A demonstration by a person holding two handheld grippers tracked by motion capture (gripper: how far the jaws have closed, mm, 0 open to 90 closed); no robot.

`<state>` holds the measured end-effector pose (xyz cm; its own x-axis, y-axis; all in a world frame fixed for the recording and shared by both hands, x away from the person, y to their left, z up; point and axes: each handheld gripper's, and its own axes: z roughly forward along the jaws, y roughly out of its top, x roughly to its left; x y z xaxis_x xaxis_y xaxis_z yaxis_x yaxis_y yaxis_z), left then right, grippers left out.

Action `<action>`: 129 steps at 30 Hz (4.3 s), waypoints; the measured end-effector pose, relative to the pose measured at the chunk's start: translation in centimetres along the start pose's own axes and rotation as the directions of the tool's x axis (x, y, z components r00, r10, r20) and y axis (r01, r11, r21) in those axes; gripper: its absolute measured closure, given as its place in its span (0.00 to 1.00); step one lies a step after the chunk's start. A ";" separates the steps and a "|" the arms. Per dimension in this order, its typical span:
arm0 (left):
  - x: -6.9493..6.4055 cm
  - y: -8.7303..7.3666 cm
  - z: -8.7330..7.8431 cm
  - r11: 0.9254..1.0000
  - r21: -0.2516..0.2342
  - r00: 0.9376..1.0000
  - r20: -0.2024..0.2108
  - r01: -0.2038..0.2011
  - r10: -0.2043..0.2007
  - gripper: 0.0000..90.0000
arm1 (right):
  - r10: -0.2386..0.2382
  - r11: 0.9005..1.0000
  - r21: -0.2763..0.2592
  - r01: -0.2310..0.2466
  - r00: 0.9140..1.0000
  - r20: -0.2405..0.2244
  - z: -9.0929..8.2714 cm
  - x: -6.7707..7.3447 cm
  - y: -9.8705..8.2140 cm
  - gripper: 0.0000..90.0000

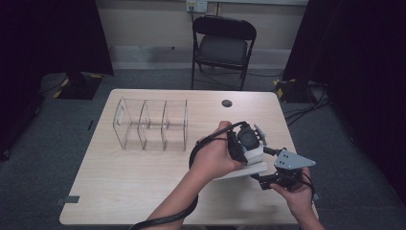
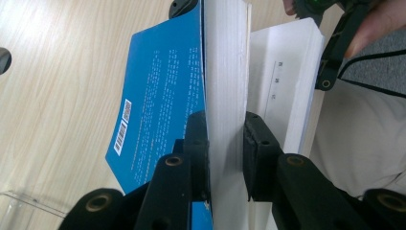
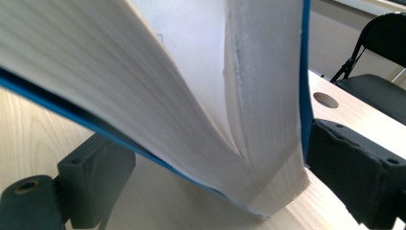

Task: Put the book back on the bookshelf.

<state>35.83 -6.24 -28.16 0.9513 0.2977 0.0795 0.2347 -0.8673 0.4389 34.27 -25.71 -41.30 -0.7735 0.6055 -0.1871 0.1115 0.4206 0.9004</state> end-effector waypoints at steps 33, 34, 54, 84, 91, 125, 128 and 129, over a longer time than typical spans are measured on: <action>0.1 -0.3 -0.5 0.982 -0.043 0.981 -0.073 -0.183 0.180 0.78 | -0.105 0.994 -0.028 0.101 0.964 -0.246 -0.1 -1.9 0.8 0.56; 0.2 -0.4 -0.5 0.981 -0.046 0.979 -0.077 -0.190 0.187 0.77 | -0.097 0.995 -0.030 0.093 0.963 -0.250 -0.1 -1.9 0.7 0.56; 2.9 -3.0 -4.1 0.968 -0.248 0.991 -0.130 -0.040 0.008 0.45 | 0.040 0.999 0.016 -0.037 0.969 -0.245 -0.1 -3.4 1.3 0.61; 3.1 -8.3 -0.5 0.979 -0.172 0.993 -0.018 0.109 -0.113 0.40 | 0.162 0.986 0.077 -0.148 0.955 -0.250 1.1 -5.9 2.7 0.58; 3.1 -10.2 0.7 0.975 -0.171 0.990 -0.005 0.141 -0.144 0.40 | 0.164 0.986 0.074 -0.151 0.959 -0.231 1.2 -6.5 2.7 0.62; 2.1 -17.8 6.9 0.969 -0.129 0.977 0.068 0.211 -0.203 0.41 | 0.152 0.975 0.183 -0.123 0.976 -0.155 3.4 -7.8 6.9 0.65; 1.9 -18.0 7.3 0.968 -0.120 0.974 0.078 0.219 -0.211 0.41 | 0.157 0.968 0.221 -0.121 0.976 -0.149 3.5 -7.9 7.3 0.64; 1.9 -18.0 7.3 0.972 -0.109 0.977 0.070 0.208 -0.201 0.40 | 0.159 0.965 0.234 -0.122 0.976 -0.150 3.6 -8.0 7.4 0.63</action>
<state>34.85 7.06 -42.46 0.8962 0.4376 -0.0731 0.4043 -0.7377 0.5406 43.48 -25.03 -34.52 -0.8307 0.5564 0.0200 0.3474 0.4899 0.7996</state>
